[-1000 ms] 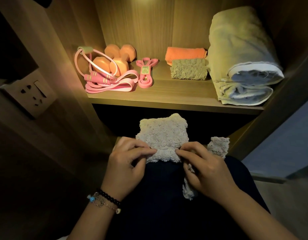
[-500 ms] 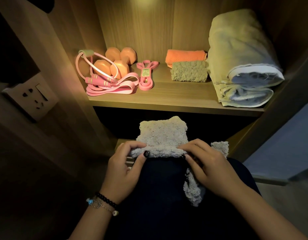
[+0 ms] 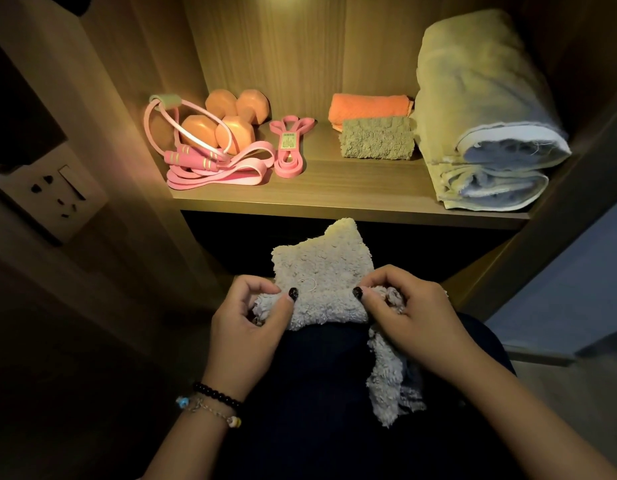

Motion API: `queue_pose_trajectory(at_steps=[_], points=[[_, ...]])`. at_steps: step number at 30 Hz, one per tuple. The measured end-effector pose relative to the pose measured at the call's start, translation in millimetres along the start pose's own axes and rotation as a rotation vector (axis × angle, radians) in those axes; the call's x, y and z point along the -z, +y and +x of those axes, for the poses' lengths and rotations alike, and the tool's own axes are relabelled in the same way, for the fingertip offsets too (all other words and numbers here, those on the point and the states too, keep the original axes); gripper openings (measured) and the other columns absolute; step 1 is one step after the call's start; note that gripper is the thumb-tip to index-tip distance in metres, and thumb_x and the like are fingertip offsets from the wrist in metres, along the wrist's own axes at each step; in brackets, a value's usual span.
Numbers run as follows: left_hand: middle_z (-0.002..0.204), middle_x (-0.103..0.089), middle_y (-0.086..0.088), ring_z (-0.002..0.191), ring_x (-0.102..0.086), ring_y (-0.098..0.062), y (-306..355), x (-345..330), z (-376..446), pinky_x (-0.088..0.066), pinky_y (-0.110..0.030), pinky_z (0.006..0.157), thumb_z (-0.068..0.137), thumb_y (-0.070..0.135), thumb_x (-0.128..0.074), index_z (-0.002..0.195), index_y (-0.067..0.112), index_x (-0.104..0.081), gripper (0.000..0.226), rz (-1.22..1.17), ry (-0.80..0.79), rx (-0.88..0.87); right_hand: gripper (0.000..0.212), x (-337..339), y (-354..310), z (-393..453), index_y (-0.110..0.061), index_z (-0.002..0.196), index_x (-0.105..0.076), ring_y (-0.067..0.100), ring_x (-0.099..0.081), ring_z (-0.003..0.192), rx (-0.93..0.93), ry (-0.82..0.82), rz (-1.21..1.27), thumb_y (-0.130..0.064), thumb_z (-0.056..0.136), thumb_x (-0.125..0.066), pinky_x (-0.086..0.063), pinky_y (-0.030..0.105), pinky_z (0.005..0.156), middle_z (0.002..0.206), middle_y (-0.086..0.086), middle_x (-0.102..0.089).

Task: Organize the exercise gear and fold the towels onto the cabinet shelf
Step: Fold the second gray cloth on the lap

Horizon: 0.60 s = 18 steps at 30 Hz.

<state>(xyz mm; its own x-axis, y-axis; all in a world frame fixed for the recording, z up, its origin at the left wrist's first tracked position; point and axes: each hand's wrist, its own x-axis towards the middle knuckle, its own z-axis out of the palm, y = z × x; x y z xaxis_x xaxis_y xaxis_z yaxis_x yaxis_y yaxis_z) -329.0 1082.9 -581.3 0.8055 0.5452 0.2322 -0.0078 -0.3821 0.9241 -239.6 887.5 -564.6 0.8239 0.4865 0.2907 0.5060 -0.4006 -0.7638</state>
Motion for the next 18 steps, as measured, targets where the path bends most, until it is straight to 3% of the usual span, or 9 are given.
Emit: queue_pose_trajectory(at_steps=[3,6,8,10,13,18], points=[[0.076,-0.063,0.008,0.062,-0.050,-0.005,0,0,3,-0.040,-0.013,0.056,0.081,0.018,-0.072,0.081,0.028,-0.057,0.018,0.068,0.019,0.028,0.002,-5,-1,1,-0.025,0.089,-0.064,0.004,-0.060,0.076,0.060,0.096,-0.102,-0.023,0.089,-0.066,-0.044,0.015,0.064,0.084,-0.018,-0.063],[0.089,-0.060,0.010,0.075,-0.052,-0.005,0,0,4,-0.044,-0.023,0.067,0.079,0.027,-0.072,0.085,0.034,-0.059,0.016,0.160,0.059,-0.017,0.006,-9,-2,0,-0.019,0.093,-0.064,0.006,-0.058,0.076,0.201,0.149,-0.250,-0.020,0.087,-0.062,-0.050,0.026,0.060,0.093,-0.011,-0.058],[0.094,-0.057,0.011,0.091,-0.053,-0.012,2,0,6,-0.044,-0.021,0.077,0.081,0.020,-0.072,0.086,0.033,-0.062,0.016,0.229,0.084,-0.158,0.011,-10,-5,-1,-0.017,0.092,-0.064,0.013,-0.058,0.068,0.285,0.149,-0.350,-0.012,0.082,-0.062,-0.050,0.030,0.049,0.098,-0.005,-0.057],[0.092,-0.058,0.009,0.094,-0.052,-0.015,4,0,7,-0.042,-0.019,0.082,0.079,0.010,-0.068,0.085,0.027,-0.069,0.018,0.322,0.065,-0.344,0.014,-10,-6,-3,-0.016,0.091,-0.065,0.017,-0.056,0.060,0.362,0.122,-0.442,-0.008,0.080,-0.062,-0.048,0.031,0.043,0.100,-0.002,-0.059],[0.090,-0.064,0.011,0.092,-0.055,-0.013,3,-1,5,-0.046,-0.037,0.080,0.082,0.009,-0.063,0.088,0.024,-0.076,0.021,0.393,-0.021,-0.519,0.020,-9,-3,-7,-0.014,0.098,-0.068,0.014,-0.056,0.058,0.416,0.066,-0.458,-0.016,0.084,-0.054,-0.046,0.024,0.044,0.104,-0.001,-0.062],[0.096,-0.065,0.017,0.096,-0.056,-0.009,5,6,1,-0.046,-0.039,0.085,0.081,0.019,-0.052,0.100,0.027,-0.075,0.031,0.328,-0.100,-0.469,0.033,-4,3,-17,-0.014,0.116,-0.066,0.008,-0.064,0.076,0.366,-0.005,-0.359,-0.027,0.087,-0.055,-0.051,0.022,0.052,0.116,-0.004,-0.061]])
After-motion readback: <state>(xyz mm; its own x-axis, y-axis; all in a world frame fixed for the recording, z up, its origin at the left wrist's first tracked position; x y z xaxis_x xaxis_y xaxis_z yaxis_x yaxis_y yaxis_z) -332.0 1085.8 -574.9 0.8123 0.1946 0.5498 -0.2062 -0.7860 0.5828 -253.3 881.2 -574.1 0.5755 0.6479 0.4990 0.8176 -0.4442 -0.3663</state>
